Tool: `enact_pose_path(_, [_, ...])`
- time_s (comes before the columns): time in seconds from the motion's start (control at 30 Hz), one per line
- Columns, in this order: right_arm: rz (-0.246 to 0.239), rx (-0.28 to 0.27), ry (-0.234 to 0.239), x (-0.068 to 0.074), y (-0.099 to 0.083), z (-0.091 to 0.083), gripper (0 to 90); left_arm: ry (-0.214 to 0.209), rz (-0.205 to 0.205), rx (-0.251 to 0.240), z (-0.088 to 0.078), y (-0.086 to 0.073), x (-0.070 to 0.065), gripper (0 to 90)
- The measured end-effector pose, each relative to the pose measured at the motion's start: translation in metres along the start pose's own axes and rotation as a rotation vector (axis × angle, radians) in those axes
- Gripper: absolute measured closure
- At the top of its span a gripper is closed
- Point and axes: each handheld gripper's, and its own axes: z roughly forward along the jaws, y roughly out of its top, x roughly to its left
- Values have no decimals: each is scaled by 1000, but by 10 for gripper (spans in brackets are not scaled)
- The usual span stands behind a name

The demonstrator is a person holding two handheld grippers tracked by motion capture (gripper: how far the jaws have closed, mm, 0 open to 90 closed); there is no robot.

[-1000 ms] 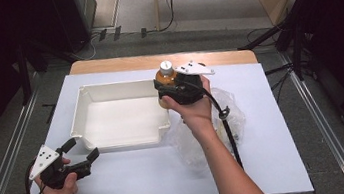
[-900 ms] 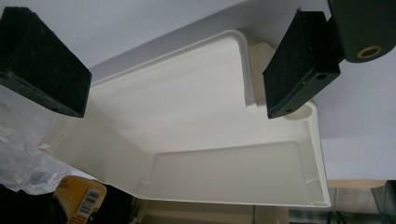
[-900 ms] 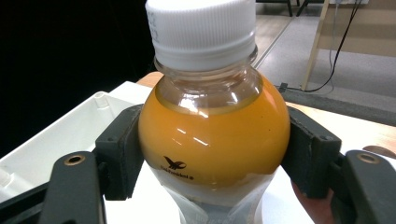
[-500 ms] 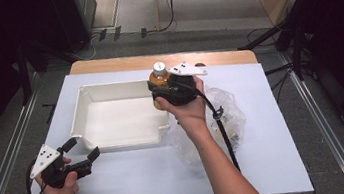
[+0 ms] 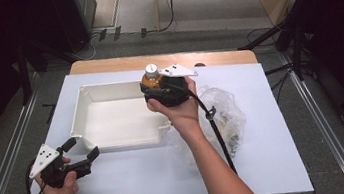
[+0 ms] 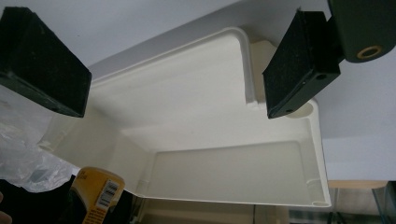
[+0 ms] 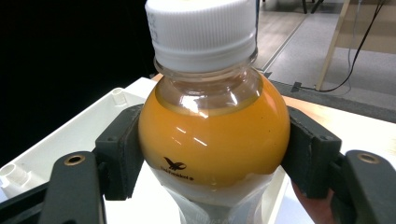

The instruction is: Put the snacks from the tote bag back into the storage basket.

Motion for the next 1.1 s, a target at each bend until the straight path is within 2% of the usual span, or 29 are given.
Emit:
enact_pose_path(0.3, [-11, 18, 6, 2, -7, 8, 308, 1, 1, 1, 0, 0, 1, 79])
enact_pose_path(0.67, [-40, 50, -26, 3, -22, 18, 308, -2, 1, 0, -1, 0, 2, 63])
enact_pose_path(0.77, [-24, 52, -37, 0, -28, 20, 308, -3, 0, 1, -1, 0, 2, 63])
enact_pose_path(1.1, [-39, 84, -53, -3, -44, 27, 308, 3, 1, 5, 0, -1, 2, 63])
